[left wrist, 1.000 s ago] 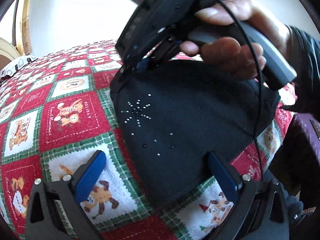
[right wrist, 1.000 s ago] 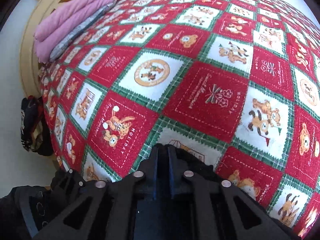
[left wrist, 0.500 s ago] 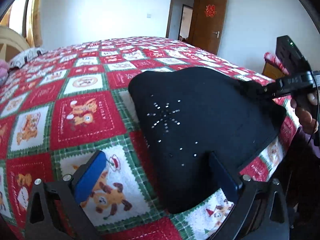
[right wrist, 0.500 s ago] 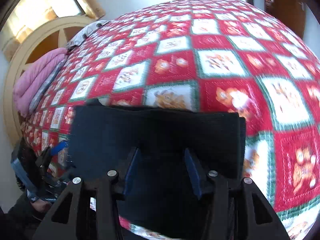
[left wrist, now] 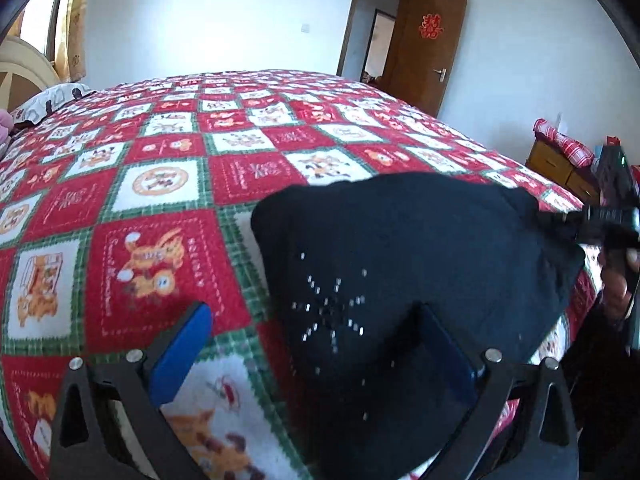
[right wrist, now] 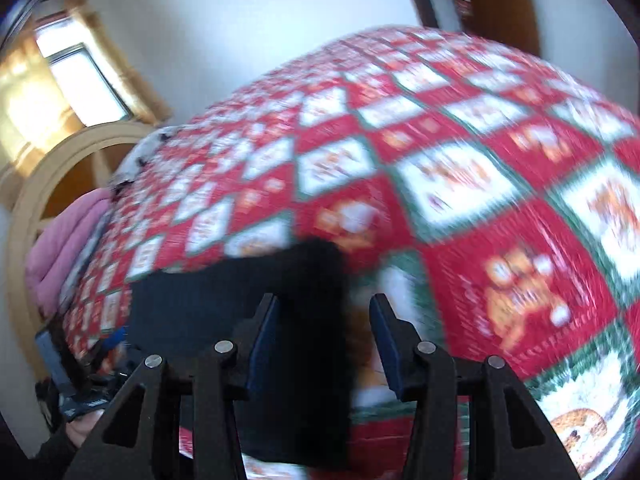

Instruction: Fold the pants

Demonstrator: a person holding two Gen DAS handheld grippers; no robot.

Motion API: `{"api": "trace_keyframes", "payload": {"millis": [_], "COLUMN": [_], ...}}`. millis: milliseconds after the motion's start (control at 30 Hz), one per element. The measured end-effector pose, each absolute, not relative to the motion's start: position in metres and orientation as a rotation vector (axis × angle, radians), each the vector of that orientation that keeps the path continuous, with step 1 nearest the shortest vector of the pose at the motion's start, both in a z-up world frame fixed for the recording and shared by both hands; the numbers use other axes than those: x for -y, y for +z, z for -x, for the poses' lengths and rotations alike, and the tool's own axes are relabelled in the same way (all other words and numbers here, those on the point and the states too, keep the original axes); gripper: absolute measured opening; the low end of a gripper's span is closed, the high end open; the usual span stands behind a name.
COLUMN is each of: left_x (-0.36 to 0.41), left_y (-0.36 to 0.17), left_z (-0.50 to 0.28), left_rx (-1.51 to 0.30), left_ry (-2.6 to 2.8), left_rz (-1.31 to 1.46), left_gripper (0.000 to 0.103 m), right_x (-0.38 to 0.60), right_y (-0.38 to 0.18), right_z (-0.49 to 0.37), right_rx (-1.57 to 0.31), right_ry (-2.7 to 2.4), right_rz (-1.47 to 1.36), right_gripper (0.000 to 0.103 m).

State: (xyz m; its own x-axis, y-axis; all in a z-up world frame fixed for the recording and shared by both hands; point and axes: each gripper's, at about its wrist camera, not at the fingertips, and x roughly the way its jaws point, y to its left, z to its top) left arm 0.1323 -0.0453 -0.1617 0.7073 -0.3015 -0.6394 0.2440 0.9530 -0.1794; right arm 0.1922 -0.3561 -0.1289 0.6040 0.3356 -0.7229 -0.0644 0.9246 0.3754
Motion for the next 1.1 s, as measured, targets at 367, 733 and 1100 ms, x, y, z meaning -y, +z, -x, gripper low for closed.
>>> {"api": "trace_keyframes", "payload": {"millis": [367,733,1100], "left_x": [0.053,0.058,0.059], "left_y": [-0.162,-0.16,-0.154], "left_z": [-0.147,-0.145,-0.139], "left_rx": [-0.734,-0.738,-0.728], "left_ry": [-0.307,-0.343,-0.407], "left_rz": [0.096,0.094,0.126], "left_gripper": [0.103,0.092,0.054], "right_x": [0.34,0.339,0.344], "right_y": [-0.151,-0.151,-0.149], "right_z": [-0.194,-0.191,-0.186], "right_rx": [-0.879,-0.851,-0.835], "right_ry": [0.395,0.383,0.409], "right_rz": [-0.348,-0.387,-0.435], "right_gripper": [0.05,0.035,0.028]}}
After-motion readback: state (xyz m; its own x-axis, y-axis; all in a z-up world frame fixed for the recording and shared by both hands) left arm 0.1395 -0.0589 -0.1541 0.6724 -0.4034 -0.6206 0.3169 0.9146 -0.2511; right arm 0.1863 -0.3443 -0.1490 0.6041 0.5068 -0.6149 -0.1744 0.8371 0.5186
